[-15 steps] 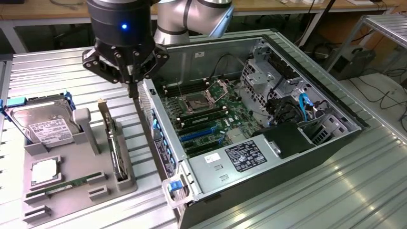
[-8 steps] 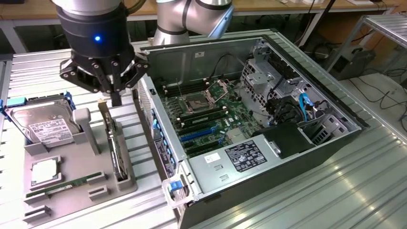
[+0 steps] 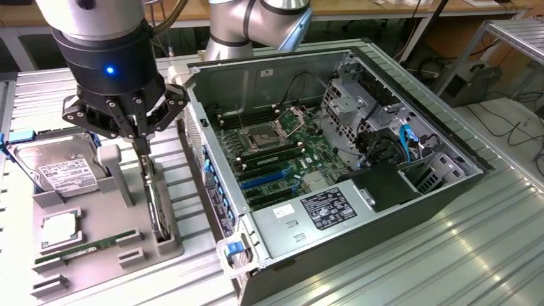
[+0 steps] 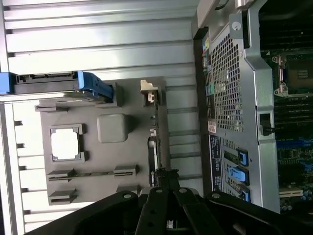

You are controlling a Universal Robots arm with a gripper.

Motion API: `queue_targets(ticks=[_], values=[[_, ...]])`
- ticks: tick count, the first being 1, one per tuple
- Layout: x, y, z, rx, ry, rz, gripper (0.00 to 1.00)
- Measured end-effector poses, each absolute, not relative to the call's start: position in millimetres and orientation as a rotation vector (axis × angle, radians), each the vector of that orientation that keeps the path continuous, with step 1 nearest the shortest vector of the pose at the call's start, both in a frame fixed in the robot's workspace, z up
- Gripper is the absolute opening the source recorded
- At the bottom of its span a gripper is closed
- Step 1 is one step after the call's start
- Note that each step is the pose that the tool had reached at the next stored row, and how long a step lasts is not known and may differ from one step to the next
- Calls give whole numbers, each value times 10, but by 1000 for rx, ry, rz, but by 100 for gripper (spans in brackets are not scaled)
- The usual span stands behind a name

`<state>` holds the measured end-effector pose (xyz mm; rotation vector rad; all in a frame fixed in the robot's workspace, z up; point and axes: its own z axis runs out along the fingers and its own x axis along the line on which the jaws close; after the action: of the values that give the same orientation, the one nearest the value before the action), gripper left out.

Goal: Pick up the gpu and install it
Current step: 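Reach for the gpu, then pick up the gpu and move the gpu toward the slot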

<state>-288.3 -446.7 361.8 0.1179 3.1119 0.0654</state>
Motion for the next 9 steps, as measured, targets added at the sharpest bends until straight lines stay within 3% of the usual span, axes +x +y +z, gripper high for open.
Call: queue_targets(ticks=[9], values=[[-2884, -4467, 3618, 118, 3112, 66, 11]])
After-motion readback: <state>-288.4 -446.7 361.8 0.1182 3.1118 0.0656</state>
